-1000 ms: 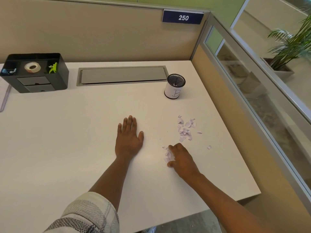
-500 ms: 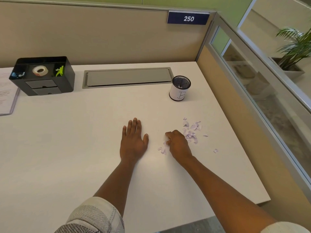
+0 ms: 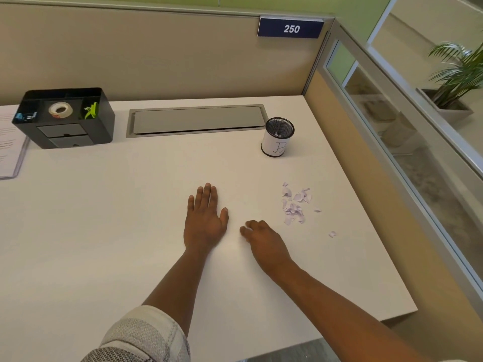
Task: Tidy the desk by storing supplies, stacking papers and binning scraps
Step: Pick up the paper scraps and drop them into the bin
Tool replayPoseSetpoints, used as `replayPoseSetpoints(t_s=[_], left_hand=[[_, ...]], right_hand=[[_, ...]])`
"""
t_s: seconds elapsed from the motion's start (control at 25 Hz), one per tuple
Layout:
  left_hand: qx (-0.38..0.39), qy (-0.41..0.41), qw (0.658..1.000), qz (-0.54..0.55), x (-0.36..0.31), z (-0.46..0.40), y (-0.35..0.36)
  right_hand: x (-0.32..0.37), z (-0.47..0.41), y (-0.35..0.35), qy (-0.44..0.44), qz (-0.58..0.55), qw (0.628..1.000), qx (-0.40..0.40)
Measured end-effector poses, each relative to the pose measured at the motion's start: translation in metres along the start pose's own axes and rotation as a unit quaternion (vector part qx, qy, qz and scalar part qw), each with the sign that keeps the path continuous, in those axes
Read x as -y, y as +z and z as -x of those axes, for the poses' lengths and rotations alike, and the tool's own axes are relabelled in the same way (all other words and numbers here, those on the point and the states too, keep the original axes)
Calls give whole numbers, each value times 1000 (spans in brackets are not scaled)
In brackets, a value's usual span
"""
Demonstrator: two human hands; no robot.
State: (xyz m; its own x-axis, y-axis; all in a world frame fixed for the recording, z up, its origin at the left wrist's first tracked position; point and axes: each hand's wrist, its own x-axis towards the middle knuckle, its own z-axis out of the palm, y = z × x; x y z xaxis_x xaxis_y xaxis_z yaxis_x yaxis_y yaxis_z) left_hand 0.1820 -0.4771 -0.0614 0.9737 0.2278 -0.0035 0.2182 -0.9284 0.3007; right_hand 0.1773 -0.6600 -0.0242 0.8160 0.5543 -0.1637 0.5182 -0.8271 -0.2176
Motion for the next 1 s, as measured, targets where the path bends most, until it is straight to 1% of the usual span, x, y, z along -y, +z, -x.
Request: replayPoseSetpoints(t_s=[0.12,0.32,0.52,0.6,0.64,0.68,0.72,0.76,0.8,0.84,0.88,0.92,1.0], left_hand=[[-2,0,1000,0,0,0,0],[0,0,1000,0,0,0,1],[-1,-1,1000,-4,1,0,0],[-1,0,1000,-3,0,0,0],[0,0,1000,-2,0,0,0],[-1,0,1000,-1,0,0,0],[-1,0,1000,0,0,0,1],[-1,0,1000,0,0,-1,1],[1,0,1000,-1,1,-1,1],[1,0,1000,-2,1,-1,2],[-1,1,1000,-3,1,-1,3],[-4,1,1000,-2,1,0,3],[-9,3,1000,5,1,0,4]], right_hand=[[-3,-1,-3,-8,24,1000,-9],[-13,-13,-10,-9,-7,1000,-16],[-29,-46,-23,73,-78,994,-14],[-36,-57,-31,120,-165,978,-38],[-42,-61,-35,156,-235,957,-60],[-48,-63,-39,197,-316,924,-82],[-55,-65,-44,234,-404,879,-95],[-60,-67,-51,258,-491,826,-100],[-65,-70,-58,269,-563,774,-109],[-70,-76,-67,273,-611,733,-123],[-75,-83,-76,271,-638,707,-137],[-79,-92,-86,267,-651,695,-150],[-87,-111,-109,249,-655,693,-173]])
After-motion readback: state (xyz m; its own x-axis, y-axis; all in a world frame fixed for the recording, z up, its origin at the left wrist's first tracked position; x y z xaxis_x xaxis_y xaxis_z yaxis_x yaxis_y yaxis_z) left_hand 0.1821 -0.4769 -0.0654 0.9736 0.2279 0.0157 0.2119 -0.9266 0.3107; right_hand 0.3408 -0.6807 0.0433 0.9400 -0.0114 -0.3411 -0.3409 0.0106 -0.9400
